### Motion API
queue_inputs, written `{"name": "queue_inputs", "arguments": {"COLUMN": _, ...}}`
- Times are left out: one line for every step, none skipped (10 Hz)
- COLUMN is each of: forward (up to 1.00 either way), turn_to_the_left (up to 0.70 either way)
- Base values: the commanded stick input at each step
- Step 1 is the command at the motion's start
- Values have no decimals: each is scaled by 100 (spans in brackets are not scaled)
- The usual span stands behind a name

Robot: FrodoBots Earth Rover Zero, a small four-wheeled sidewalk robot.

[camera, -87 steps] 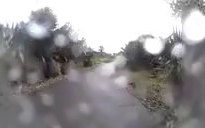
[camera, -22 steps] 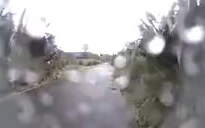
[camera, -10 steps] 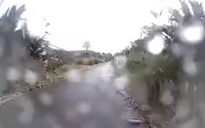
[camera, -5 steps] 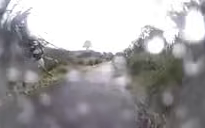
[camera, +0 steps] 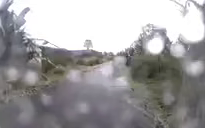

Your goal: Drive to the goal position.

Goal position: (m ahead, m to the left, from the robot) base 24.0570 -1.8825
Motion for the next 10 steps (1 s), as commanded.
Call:
{"name": "queue_inputs", "arguments": {"forward": 100, "turn_to_the_left": 0}}
{"name": "queue_inputs", "arguments": {"forward": 100, "turn_to_the_left": 0}}
{"name": "queue_inputs", "arguments": {"forward": 100, "turn_to_the_left": 0}}
{"name": "queue_inputs", "arguments": {"forward": 100, "turn_to_the_left": 0}}
{"name": "queue_inputs", "arguments": {"forward": 100, "turn_to_the_left": 0}}
{"name": "queue_inputs", "arguments": {"forward": 100, "turn_to_the_left": 0}}
{"name": "queue_inputs", "arguments": {"forward": 100, "turn_to_the_left": 0}}
{"name": "queue_inputs", "arguments": {"forward": 100, "turn_to_the_left": 0}}
{"name": "queue_inputs", "arguments": {"forward": 100, "turn_to_the_left": 0}}
{"name": "queue_inputs", "arguments": {"forward": 100, "turn_to_the_left": 0}}
